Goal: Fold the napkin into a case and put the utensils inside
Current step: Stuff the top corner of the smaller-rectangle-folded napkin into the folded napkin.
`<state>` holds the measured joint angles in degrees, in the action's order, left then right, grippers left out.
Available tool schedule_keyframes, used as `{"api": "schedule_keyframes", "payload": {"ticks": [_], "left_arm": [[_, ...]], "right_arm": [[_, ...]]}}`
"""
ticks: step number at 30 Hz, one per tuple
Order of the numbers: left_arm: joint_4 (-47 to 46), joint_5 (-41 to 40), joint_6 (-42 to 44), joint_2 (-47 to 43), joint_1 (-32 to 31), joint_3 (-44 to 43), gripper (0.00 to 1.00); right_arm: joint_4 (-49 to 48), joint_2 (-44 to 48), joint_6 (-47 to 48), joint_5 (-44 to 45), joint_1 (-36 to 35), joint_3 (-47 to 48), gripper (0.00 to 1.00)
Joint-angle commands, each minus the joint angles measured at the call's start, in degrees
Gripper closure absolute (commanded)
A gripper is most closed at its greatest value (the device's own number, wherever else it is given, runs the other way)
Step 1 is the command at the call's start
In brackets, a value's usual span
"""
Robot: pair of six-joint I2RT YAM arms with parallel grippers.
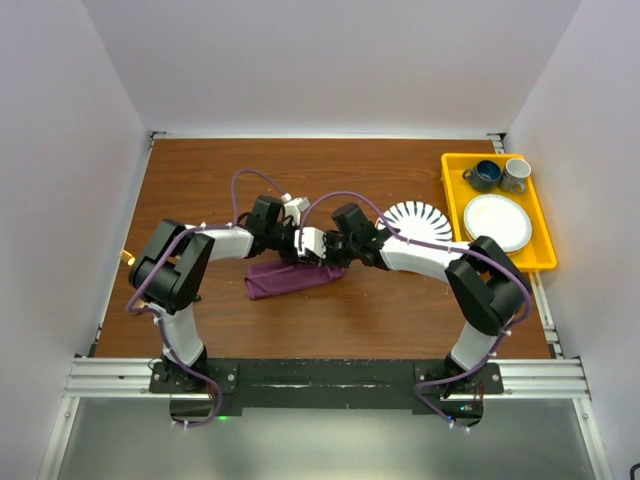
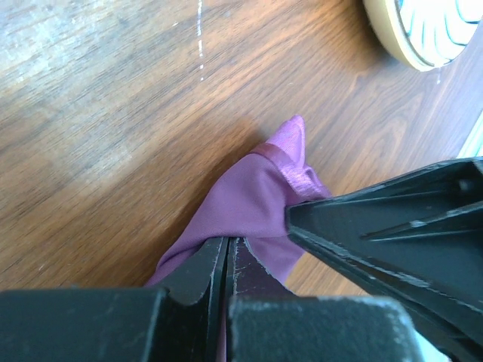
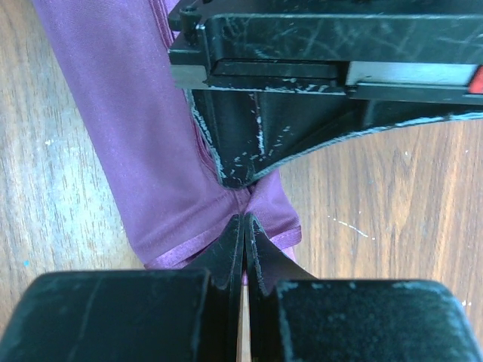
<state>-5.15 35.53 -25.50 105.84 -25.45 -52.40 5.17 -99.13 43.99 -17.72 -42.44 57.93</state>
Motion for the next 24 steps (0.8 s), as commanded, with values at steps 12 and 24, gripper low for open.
{"api": "schedule_keyframes", "payload": {"ticks": [12,24], "left_arm": [[-8.12,-0.19,-5.35,-1.35,0.4,1.51,1.0],[-1.98,-3.89,-2.72,2.96,0.58,0.37,1.0]], "right_arm": [[-1.56,-0.18,0.4,-1.36,-0.63,1.57,1.0],[-1.04,0.52,-1.45,0.14,-0.54,2.19,1.0]]}}
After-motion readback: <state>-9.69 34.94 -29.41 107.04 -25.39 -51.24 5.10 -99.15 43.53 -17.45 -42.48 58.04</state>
